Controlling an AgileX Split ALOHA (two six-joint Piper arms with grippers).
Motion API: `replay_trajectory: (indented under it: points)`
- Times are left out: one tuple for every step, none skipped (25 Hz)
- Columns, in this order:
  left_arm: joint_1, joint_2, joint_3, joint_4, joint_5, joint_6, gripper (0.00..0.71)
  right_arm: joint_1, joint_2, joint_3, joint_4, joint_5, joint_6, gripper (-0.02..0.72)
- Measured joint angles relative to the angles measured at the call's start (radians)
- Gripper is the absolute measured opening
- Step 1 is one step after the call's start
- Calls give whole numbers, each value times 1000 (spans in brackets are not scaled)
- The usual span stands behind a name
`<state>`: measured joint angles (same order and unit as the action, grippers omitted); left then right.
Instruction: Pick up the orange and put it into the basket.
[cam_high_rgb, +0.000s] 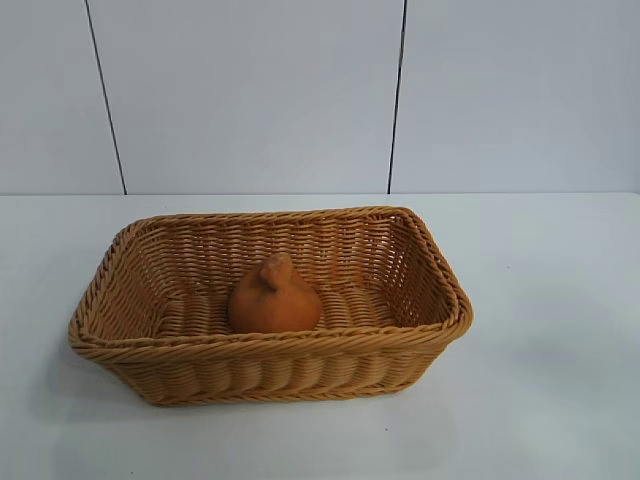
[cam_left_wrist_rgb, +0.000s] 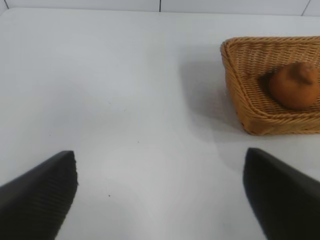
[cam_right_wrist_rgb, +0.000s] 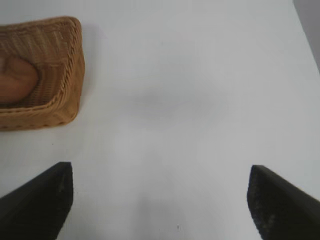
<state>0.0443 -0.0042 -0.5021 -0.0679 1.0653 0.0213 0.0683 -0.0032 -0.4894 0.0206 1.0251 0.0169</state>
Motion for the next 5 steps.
replay_trajectory:
  points:
    - [0, 0, 0, 0, 0, 0, 643, 0, -2, 1, 0, 0, 0, 652]
    - [0, 0, 0, 0, 0, 0, 643, 0, -3, 1, 0, 0, 0, 652]
    - [0, 0, 0, 0, 0, 0, 643, 0, -3, 1, 0, 0, 0, 652]
    - [0, 0, 0, 0, 0, 0, 643, 0, -3, 1, 0, 0, 0, 652]
    - [0, 0, 0, 0, 0, 0, 643, 0, -3, 1, 0, 0, 0, 652]
